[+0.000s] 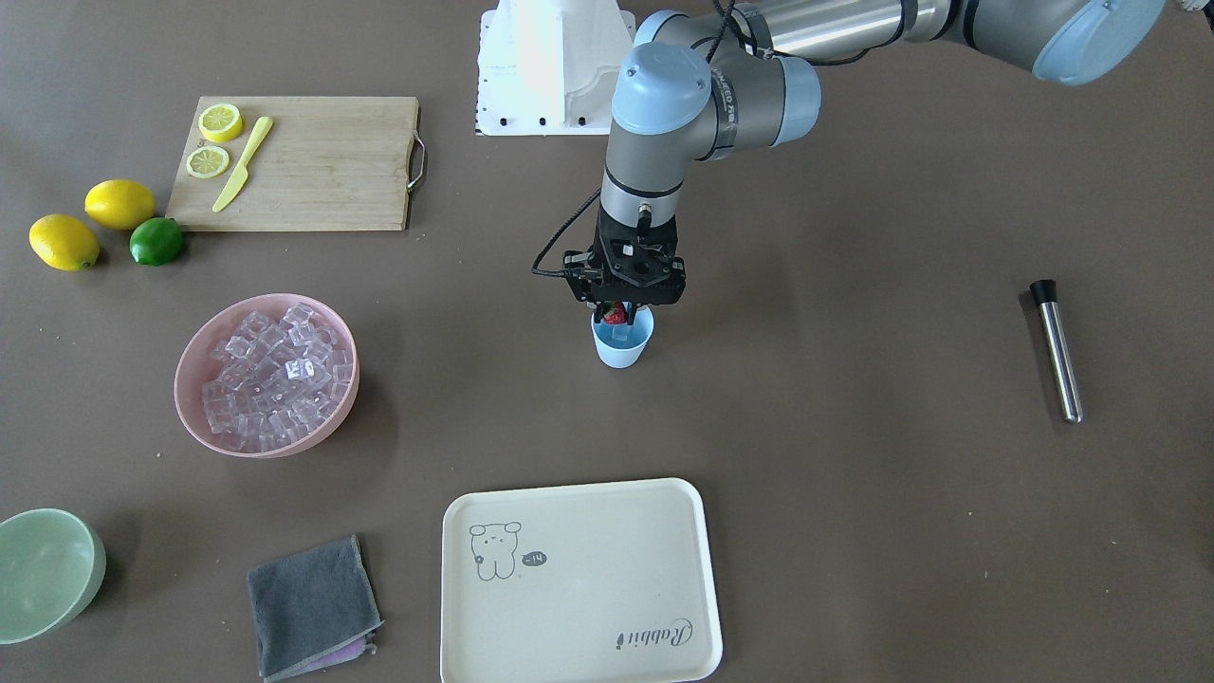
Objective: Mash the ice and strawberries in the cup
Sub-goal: 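Carry the strawberry over the light-blue cup and open the left gripper, then move the left gripper back to the metal muddler on the table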
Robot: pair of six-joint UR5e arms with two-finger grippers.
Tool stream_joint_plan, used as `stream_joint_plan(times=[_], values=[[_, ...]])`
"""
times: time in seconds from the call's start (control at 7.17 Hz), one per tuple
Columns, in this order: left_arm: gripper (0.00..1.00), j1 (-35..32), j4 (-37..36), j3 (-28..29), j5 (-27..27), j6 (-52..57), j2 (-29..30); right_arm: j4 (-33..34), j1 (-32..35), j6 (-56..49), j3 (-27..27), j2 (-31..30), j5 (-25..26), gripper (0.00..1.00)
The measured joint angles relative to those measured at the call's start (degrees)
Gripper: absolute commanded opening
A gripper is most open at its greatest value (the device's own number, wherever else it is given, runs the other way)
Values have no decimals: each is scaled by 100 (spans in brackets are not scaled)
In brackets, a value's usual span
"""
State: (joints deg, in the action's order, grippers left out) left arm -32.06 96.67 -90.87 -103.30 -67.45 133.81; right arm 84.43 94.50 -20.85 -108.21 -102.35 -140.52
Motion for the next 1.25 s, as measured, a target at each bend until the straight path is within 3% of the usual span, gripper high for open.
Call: stream_joint_plan(times=[0.28,0.7,0.98,1.25], values=[[97,-31,9,-4,5,80,-44,-5,65,-92,8,-57,-39,98],[97,-398,-286,-326,-168,367,-269,0,92,-143,3,-85,-50,98],[97,-1284,-753,-808,-747,1330,-959,5,94,-148,19,-54,-47,98],[97,-2504,-774,-861,-1198,2854,-1891,3,95,-201,-32,-71,-51,98]])
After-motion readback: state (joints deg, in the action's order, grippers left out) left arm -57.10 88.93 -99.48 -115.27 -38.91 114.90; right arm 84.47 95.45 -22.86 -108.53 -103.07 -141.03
